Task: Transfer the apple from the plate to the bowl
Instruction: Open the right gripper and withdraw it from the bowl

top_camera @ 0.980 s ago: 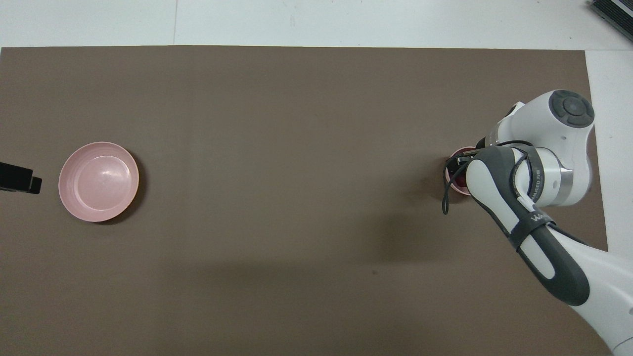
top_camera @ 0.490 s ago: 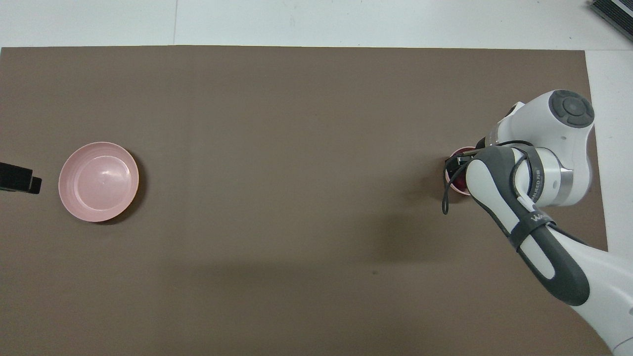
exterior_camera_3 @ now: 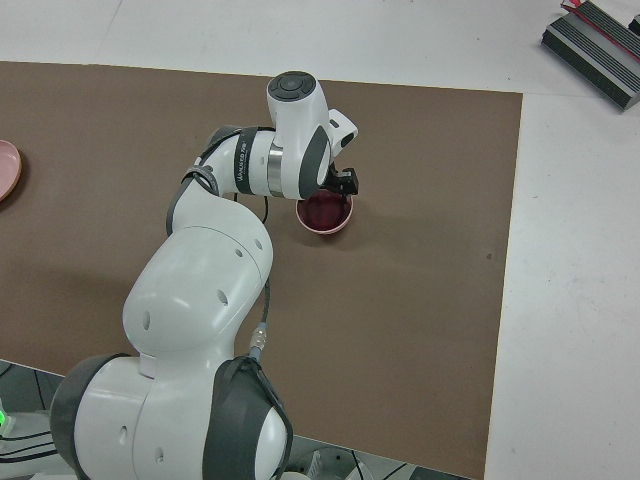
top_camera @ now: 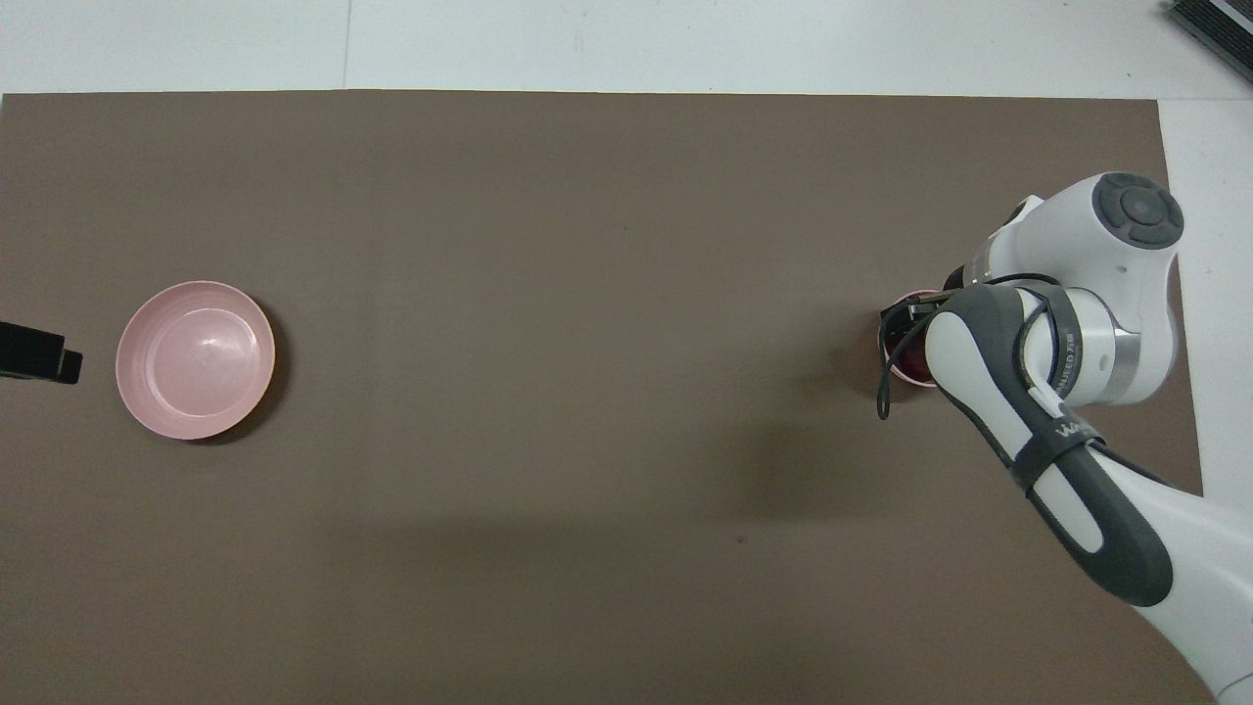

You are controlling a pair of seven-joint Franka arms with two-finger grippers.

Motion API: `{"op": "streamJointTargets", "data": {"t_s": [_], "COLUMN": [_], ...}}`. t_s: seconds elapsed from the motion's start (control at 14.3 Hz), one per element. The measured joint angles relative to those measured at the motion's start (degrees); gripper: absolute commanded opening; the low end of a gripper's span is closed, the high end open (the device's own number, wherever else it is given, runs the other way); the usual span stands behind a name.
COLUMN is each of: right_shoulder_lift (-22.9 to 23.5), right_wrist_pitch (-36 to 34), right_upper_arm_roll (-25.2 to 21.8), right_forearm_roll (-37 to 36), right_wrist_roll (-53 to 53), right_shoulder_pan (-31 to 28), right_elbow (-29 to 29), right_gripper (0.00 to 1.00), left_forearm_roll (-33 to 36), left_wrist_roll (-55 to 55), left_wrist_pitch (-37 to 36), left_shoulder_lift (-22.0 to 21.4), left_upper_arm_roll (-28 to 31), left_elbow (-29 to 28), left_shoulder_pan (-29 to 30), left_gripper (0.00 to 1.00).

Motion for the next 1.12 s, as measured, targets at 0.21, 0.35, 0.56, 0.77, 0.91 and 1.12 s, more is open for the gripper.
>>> {"op": "streamJointTargets", "data": {"t_s": [0.21, 0.35, 0.56, 0.77, 0.91, 1.12], "right_shoulder_lift": [-2.5, -5.4, -10.3, -14.1, -16.5, -20.0], "right_wrist_pitch": [-3.1, -5.6, -9.1, -12.3, -15.2, -21.0], "right_upper_arm_roll": [0.0, 0.0, -0.1, -0.2, -0.2, -0.2], "right_forearm_roll": [0.0, -0.9, -3.0, -4.4, -4.7, -4.7], "right_wrist_roll": [0.0, 0.0, 0.0, 0.3, 0.6, 0.7], "right_shoulder_pan": [0.0, 0.0, 0.0, -0.1, -0.1, -0.9], "right_elbow": [2.2, 3.1, 3.4, 3.8, 4.0, 5.6], "right_gripper": [1.0, 1.0, 1.0, 1.0, 1.0, 1.0], "left_forearm_roll": [0.0, 0.0, 0.0, 0.0, 0.0, 0.0], "left_wrist_roll": [0.0, 0.0, 0.0, 0.0, 0.0, 0.0], "left_wrist_pitch": [0.0, 0.0, 0.0, 0.0, 0.0, 0.0], "left_shoulder_lift": [0.0, 0.0, 0.0, 0.0, 0.0, 0.0], "left_upper_arm_roll": [0.0, 0.0, 0.0, 0.0, 0.0, 0.0], "left_elbow": [0.0, 0.0, 0.0, 0.0, 0.0, 0.0], "left_shoulder_pan": [0.0, 0.0, 0.0, 0.0, 0.0, 0.0], "left_gripper": [1.0, 1.0, 1.0, 1.0, 1.0, 1.0]}}
